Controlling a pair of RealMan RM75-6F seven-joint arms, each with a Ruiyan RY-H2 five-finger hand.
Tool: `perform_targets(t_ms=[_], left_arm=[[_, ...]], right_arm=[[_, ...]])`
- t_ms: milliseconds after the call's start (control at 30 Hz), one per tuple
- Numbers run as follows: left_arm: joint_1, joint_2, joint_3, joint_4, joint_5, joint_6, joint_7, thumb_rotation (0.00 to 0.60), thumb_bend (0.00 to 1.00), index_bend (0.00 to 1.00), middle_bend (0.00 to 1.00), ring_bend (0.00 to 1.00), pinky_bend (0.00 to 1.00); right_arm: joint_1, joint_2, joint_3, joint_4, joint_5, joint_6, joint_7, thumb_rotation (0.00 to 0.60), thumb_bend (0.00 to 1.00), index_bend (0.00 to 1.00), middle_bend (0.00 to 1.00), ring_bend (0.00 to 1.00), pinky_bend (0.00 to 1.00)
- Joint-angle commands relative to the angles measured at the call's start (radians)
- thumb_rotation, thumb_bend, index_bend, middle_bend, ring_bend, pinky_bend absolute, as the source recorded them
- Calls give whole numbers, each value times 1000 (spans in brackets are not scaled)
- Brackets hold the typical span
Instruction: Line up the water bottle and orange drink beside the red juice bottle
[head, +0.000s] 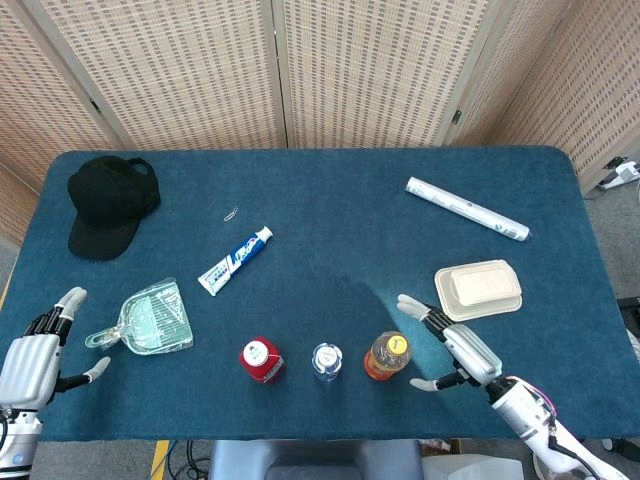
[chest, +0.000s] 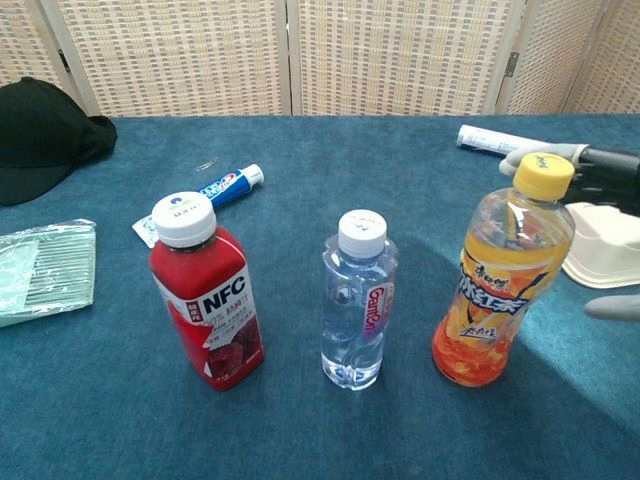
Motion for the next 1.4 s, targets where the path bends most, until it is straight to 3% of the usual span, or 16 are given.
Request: perform_targets(t_ms=[33, 233, 300, 467, 600, 867, 1400], left_arm=[[0, 0, 0, 1, -1, -1, -1, 600, 149, 132, 79, 174, 180], [-4, -4, -2, 7, -11, -8, 0, 600, 148, 132, 79, 174, 180], [-4, -4, -3, 10, -12, -8, -3, 600, 148, 132, 79, 174, 180], [-13, -15, -8, 22, -12, -14, 2, 600, 149, 132, 79, 174, 180], [-15, -22, -9, 29, -9, -13, -2, 600, 148, 132, 79, 174, 180], [-13, -24, -7, 26, -2, -5, 6, 600, 148, 132, 79, 174, 180], [-9, -31, 0, 23, 6, 0, 9, 600, 148, 132, 79, 174, 180]], right_arm=[[-38, 50, 3, -34, 12, 60, -27, 600, 80, 3, 55, 0, 57], [-102, 113, 20, -89, 70, 140, -117, 600, 211, 101, 146, 14, 56], [-136, 136, 31, -109, 109, 172, -222, 600, 245, 124, 158, 28, 57], [-203, 178, 53, -193, 223, 222, -486, 600, 247, 128, 160, 33, 57], [-230, 194, 62, -223, 267, 234, -575, 600, 247, 150, 161, 33, 57], [-275, 203, 57, -228, 252, 246, -574, 600, 248, 160, 172, 34, 57], [-310, 171, 78, -162, 107, 302, -463, 600, 208, 160, 195, 42, 57]])
